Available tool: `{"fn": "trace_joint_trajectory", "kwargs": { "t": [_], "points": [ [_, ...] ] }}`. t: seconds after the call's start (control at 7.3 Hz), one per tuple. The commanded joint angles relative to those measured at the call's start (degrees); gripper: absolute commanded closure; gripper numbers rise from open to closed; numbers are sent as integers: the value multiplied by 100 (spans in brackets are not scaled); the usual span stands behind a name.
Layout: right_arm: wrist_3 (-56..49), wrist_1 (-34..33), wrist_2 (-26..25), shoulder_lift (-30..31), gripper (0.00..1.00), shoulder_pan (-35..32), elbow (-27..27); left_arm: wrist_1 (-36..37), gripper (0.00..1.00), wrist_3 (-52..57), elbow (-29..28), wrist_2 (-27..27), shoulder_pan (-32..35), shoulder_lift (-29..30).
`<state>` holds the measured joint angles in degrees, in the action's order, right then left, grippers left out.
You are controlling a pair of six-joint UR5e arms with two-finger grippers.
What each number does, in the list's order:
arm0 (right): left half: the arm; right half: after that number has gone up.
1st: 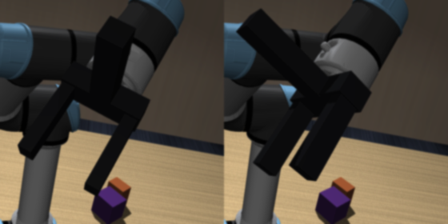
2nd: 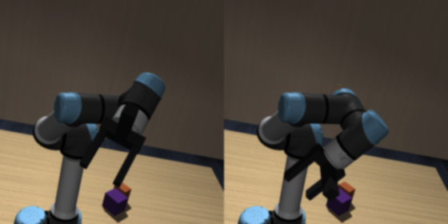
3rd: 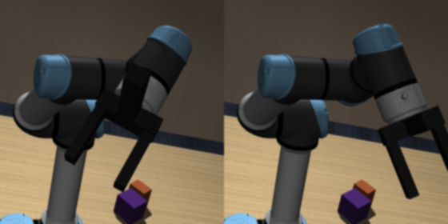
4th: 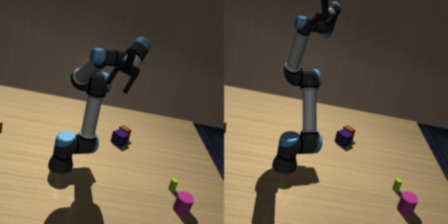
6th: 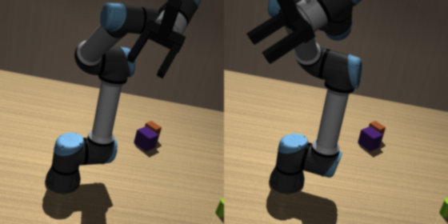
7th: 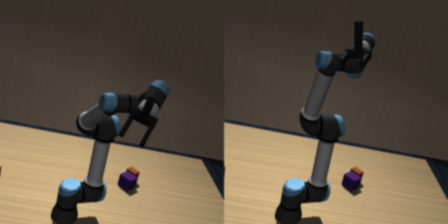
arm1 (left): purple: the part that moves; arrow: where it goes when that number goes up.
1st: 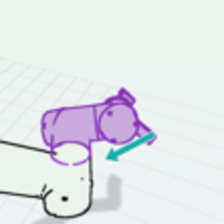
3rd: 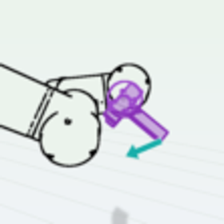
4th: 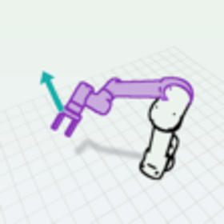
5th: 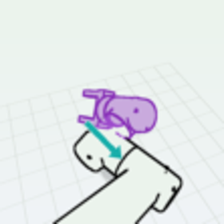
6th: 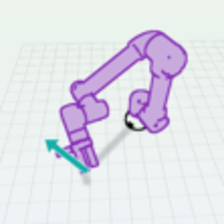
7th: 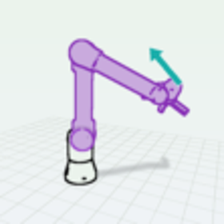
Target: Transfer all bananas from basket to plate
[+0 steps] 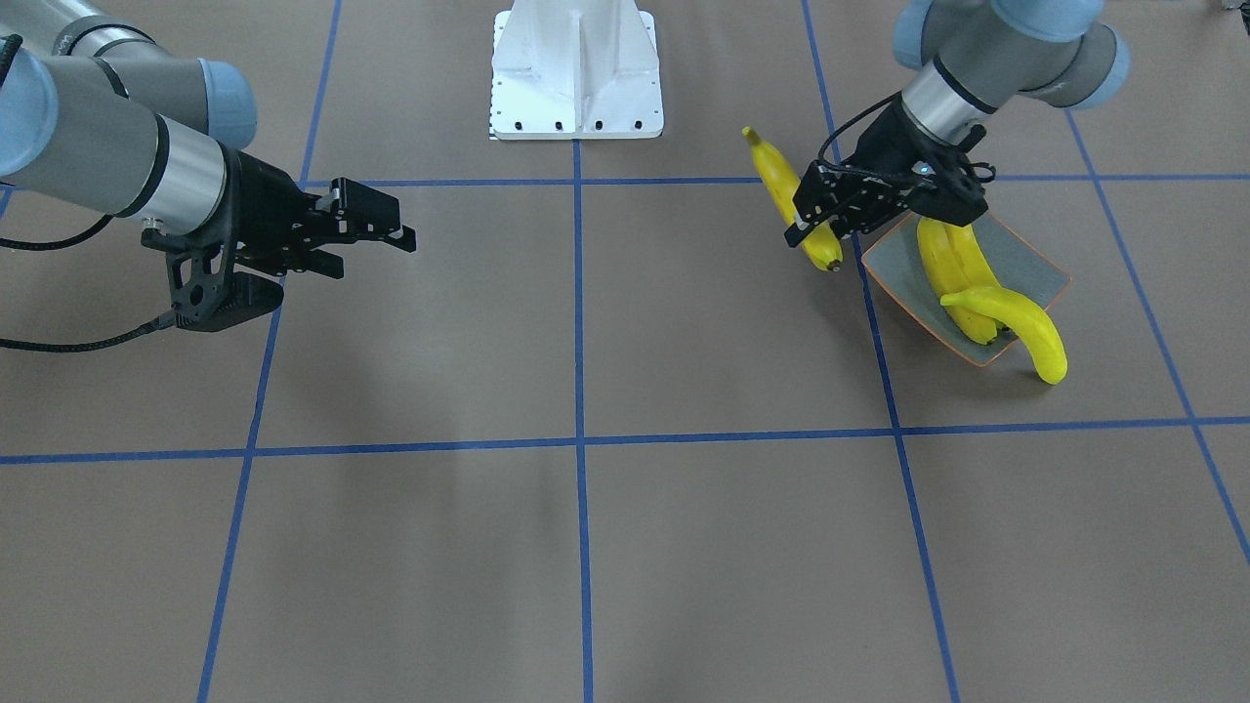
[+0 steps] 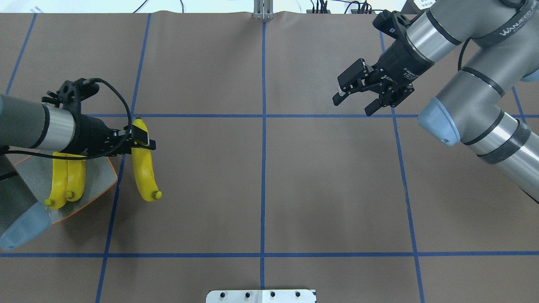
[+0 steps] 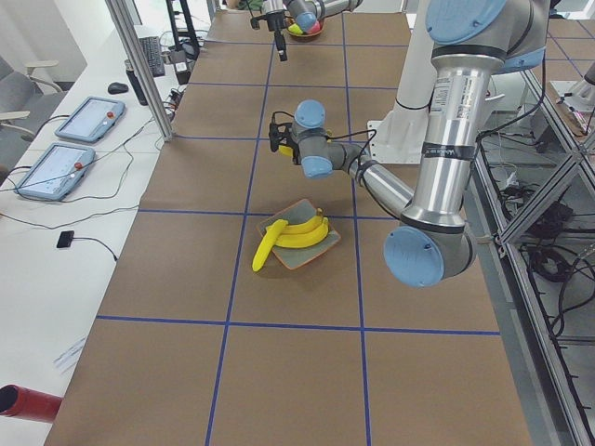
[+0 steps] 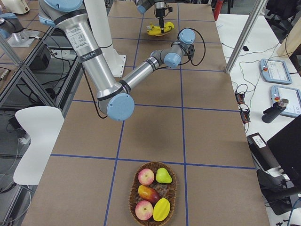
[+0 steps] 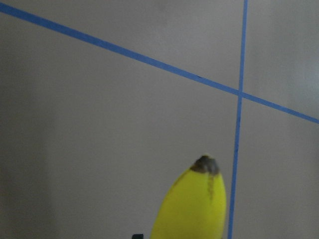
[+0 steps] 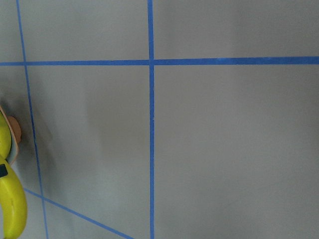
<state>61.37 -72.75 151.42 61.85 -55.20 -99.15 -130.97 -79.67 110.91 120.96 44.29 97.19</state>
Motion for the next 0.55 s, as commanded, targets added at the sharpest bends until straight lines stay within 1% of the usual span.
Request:
{"fn": "trace_joint_trajectory", "kwargs": {
  "t": [0.0,0.41],
  "points": [
    [7,-2,-86,55,0,0,10,-7,100,686,-348,261,474,-174],
    [16,-2,-183,90,0,0,10,-25,100,900,-622,261,589,-174]
  ]
}}
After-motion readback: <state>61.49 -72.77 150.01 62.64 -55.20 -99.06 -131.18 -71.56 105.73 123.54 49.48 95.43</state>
